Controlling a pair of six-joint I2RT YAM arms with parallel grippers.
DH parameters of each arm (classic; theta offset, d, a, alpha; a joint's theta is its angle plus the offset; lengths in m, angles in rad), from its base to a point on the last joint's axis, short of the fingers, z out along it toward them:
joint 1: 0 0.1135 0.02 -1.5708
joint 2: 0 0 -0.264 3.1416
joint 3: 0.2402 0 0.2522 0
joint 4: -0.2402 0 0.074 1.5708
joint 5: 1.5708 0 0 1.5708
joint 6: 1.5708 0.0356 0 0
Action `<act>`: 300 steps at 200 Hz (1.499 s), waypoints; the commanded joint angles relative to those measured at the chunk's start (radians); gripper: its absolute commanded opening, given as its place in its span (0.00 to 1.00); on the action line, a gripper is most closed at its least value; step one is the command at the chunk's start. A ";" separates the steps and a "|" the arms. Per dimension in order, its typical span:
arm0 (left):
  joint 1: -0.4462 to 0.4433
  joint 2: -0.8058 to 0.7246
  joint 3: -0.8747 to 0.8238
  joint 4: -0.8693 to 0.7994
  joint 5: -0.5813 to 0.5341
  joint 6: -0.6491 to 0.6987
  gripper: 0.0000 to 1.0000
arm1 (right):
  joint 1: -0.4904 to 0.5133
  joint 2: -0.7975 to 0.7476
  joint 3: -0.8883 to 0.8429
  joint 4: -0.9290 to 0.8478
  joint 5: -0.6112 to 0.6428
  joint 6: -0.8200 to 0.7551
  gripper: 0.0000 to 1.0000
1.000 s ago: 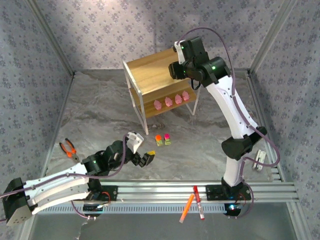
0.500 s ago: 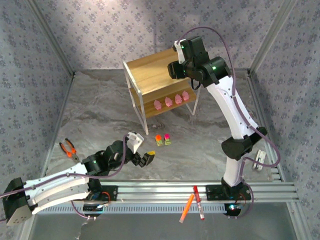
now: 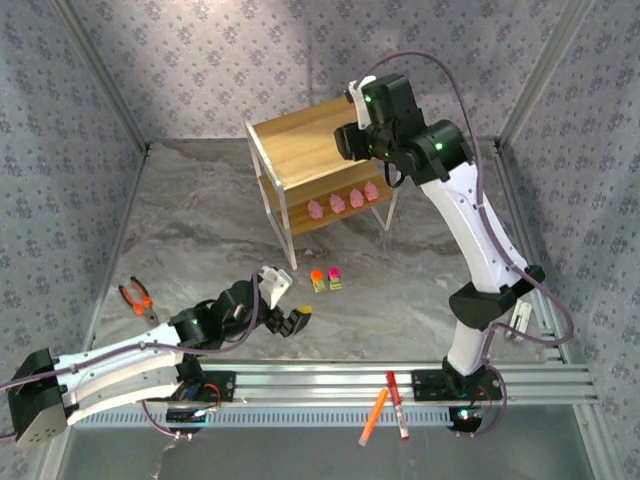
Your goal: Place and organize the plastic toys onto the shelf
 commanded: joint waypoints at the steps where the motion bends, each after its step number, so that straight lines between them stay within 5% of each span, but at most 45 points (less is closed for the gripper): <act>1: 0.005 0.002 0.013 0.020 0.024 0.008 1.00 | 0.019 -0.053 -0.003 -0.020 0.045 -0.024 0.57; 136: 0.005 0.050 0.034 0.004 -0.017 -0.001 1.00 | 0.262 -0.319 -0.481 0.113 0.217 0.070 0.55; 300: 0.008 -0.024 0.015 -0.027 -0.127 -0.010 0.99 | 0.393 -0.506 -1.051 0.290 0.206 0.356 0.54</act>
